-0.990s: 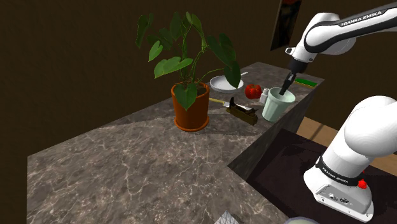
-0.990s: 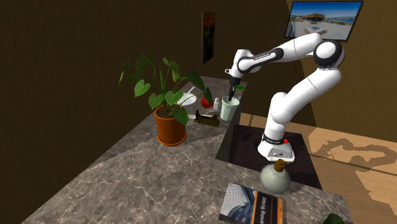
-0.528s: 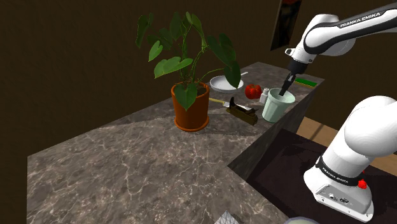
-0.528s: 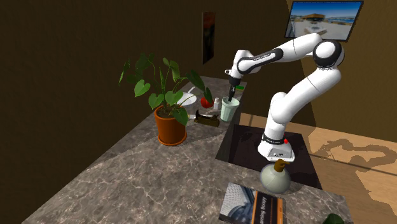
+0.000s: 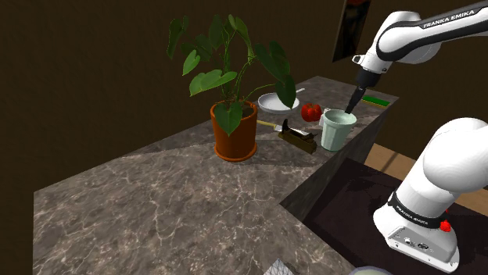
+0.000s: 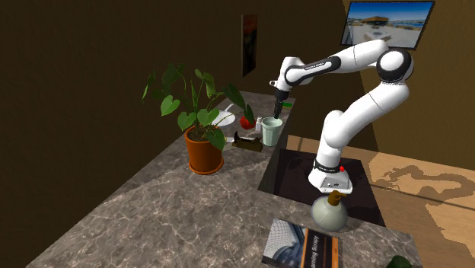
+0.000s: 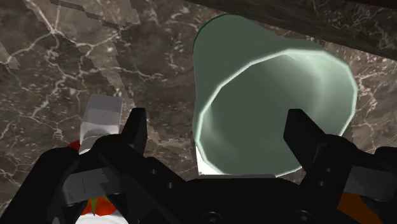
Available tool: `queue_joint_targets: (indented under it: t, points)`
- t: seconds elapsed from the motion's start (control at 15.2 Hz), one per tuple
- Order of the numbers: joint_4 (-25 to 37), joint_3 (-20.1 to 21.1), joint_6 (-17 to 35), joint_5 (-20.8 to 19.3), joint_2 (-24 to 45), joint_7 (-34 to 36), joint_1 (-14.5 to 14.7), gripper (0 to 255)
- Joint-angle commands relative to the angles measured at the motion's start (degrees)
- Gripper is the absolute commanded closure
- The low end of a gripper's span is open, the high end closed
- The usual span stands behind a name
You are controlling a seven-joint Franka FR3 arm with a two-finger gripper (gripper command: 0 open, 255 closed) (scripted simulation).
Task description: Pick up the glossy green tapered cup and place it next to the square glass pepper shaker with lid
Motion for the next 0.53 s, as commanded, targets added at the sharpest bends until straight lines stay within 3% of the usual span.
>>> queue_joint_targets:
  t: [0.0,0.46]
  points:
    - [2.6,0.8,-4.2,0.2,-1.5,0.0,-0.4,0]
    - [3.7,1.2,-5.9,0.3,-2.1,0.0,-0.6,0]
